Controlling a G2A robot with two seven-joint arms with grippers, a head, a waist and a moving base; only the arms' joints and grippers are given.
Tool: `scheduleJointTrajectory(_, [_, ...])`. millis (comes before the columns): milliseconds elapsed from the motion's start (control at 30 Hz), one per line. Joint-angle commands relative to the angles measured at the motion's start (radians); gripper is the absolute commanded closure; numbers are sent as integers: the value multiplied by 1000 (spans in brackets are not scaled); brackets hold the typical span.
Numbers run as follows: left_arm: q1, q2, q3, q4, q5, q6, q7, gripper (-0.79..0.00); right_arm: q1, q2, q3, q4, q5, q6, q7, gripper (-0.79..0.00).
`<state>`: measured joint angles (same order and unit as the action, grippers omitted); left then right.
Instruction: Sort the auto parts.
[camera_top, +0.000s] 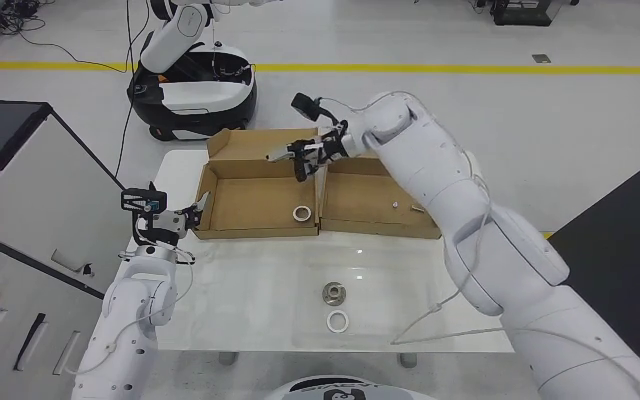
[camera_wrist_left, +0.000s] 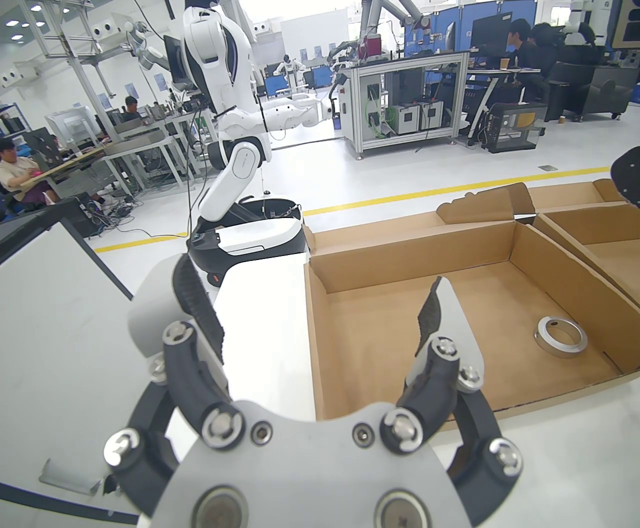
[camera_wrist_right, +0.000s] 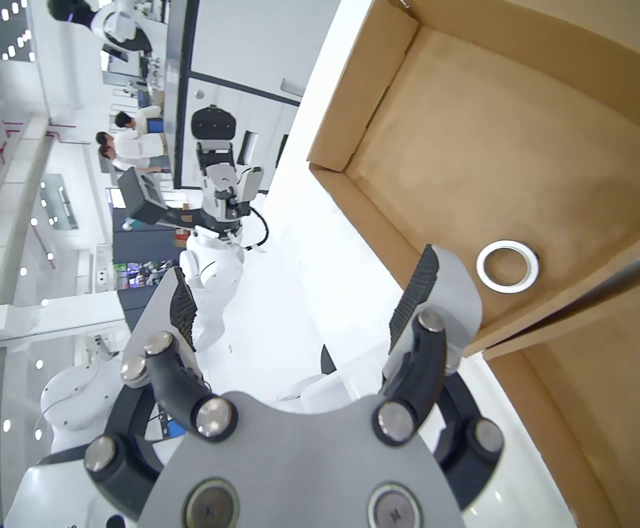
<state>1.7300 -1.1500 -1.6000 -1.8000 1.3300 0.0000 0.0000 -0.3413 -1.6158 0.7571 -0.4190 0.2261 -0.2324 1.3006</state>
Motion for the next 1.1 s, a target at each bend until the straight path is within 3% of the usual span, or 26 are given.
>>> scheduleJointTrajectory(0, [0,0,0,0,0,0,0,-785,-16,20,26,-24,14,-3,27,-785])
scheduleJointTrajectory(333, [0,0,0,0,0,0,0,-785,-177,153,214,-279,56,56,135,-785])
scheduleJointTrajectory(633, [0,0,0,0,0,0,0,-785,-483,290,517,-720,64,260,180,-785])
scheduleJointTrajectory(867, [0,0,0,0,0,0,0,-785,-676,348,708,-961,94,378,195,-785])
scheduleJointTrajectory(1067, [0,0,0,0,0,0,0,-785,-743,370,754,-1047,112,421,190,-785])
